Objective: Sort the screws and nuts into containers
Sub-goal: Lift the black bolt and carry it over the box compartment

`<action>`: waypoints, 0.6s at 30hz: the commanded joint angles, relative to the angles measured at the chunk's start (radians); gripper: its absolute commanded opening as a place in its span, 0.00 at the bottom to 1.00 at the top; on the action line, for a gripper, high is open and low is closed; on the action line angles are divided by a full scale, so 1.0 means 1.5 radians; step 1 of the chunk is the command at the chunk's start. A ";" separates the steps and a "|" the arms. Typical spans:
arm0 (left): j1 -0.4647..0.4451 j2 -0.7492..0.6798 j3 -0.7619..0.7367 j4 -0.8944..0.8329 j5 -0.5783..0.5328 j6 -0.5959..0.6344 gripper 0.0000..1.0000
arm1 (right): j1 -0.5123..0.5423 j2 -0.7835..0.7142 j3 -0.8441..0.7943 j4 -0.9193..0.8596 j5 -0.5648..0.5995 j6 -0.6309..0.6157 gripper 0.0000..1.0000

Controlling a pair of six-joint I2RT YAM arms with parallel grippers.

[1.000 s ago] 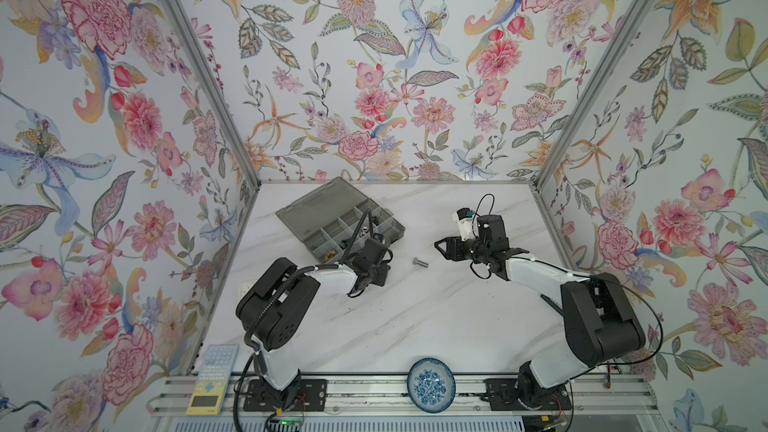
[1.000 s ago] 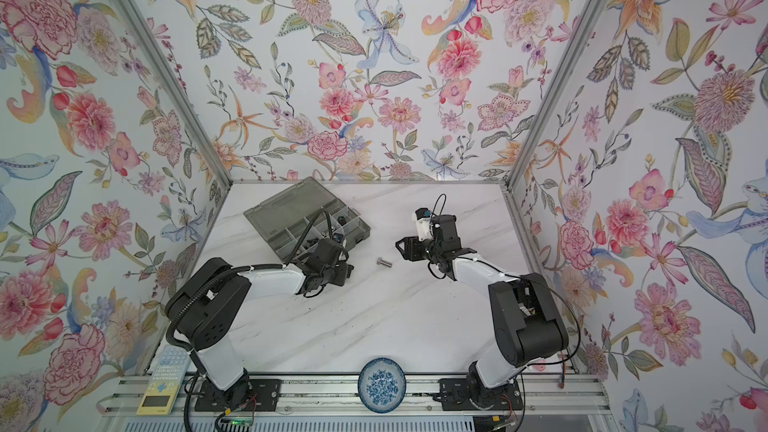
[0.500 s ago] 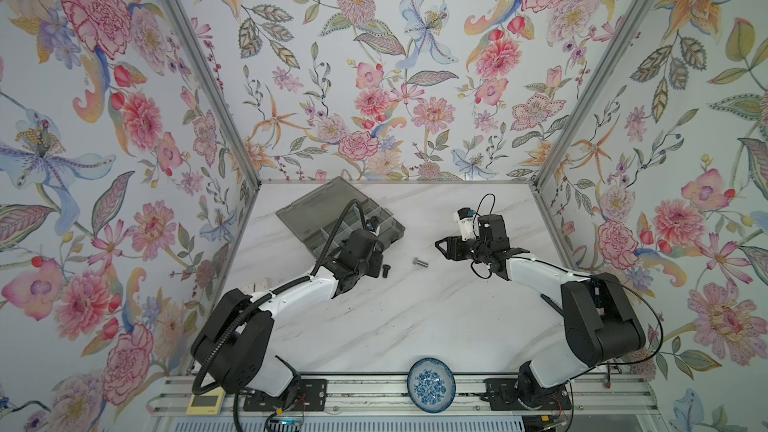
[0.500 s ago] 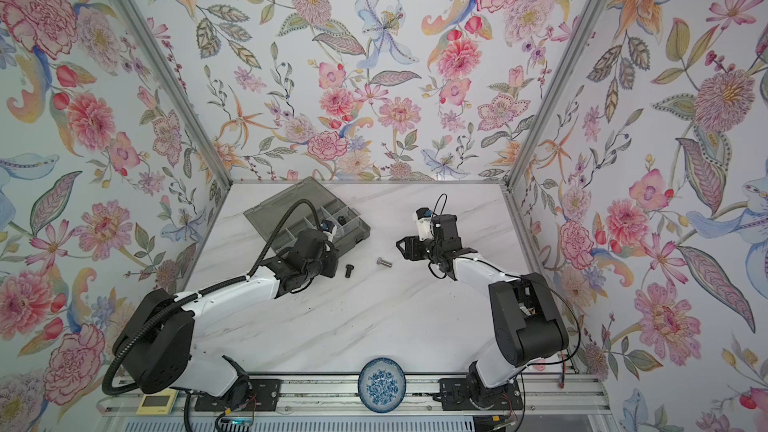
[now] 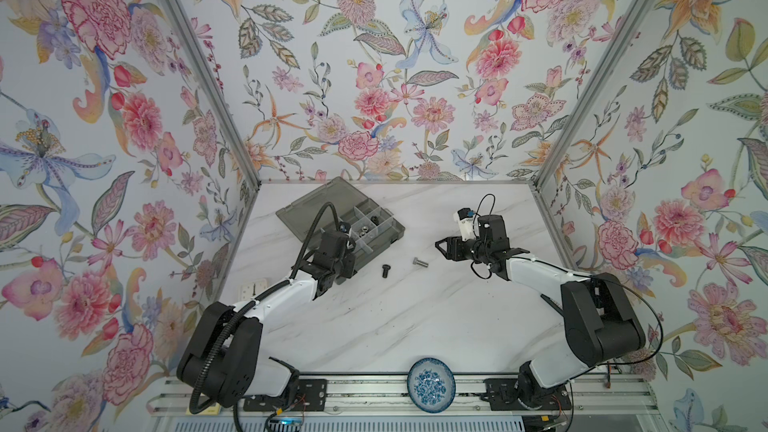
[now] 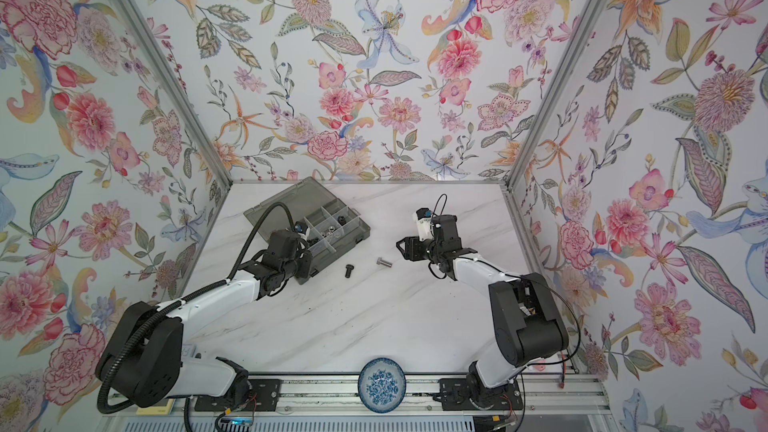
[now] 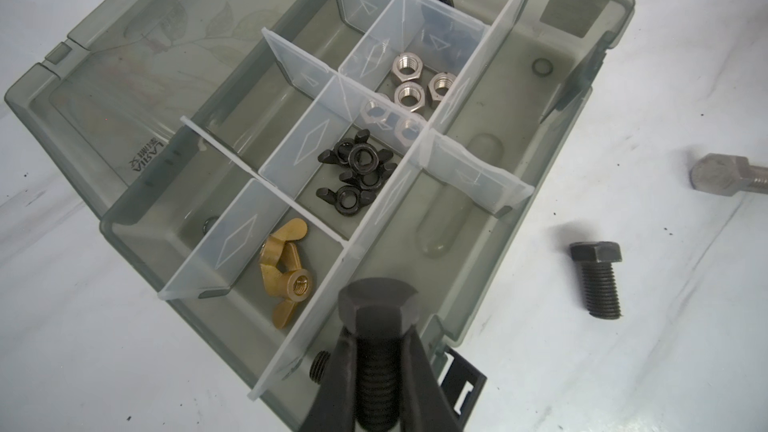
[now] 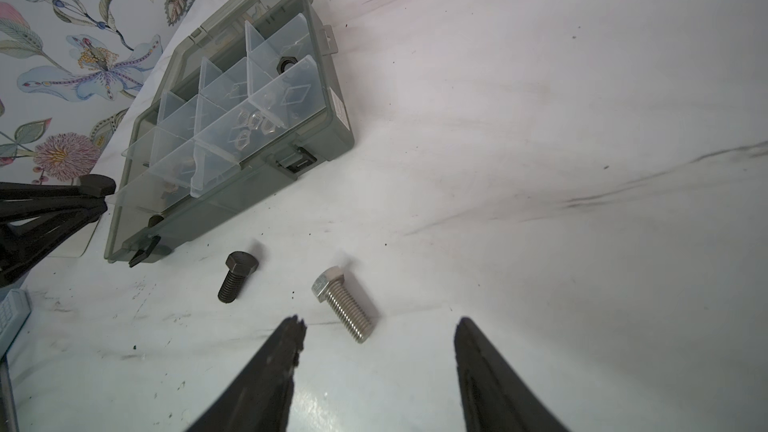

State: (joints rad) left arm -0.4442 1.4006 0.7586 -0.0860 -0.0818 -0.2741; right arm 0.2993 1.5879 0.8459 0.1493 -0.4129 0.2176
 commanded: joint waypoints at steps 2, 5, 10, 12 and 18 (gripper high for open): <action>-0.001 -0.002 -0.011 0.022 0.000 0.026 0.00 | -0.003 -0.009 -0.007 -0.009 -0.009 0.004 0.61; -0.001 0.011 -0.011 0.020 -0.004 0.025 0.00 | -0.003 -0.010 -0.008 -0.010 -0.009 0.004 0.62; 0.000 0.035 -0.004 0.013 -0.023 0.021 0.10 | -0.003 -0.010 -0.010 -0.014 -0.008 0.003 0.63; -0.001 0.042 -0.001 0.010 -0.026 0.020 0.13 | -0.003 -0.011 -0.010 -0.015 -0.008 0.002 0.64; -0.001 0.048 0.004 0.011 -0.033 0.018 0.17 | -0.004 -0.011 -0.009 -0.016 -0.008 0.001 0.64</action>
State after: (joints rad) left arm -0.4442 1.4635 0.7567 -0.0772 -0.0952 -0.2497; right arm 0.2993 1.5879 0.8421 0.1429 -0.4129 0.2176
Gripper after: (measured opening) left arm 0.174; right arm 0.639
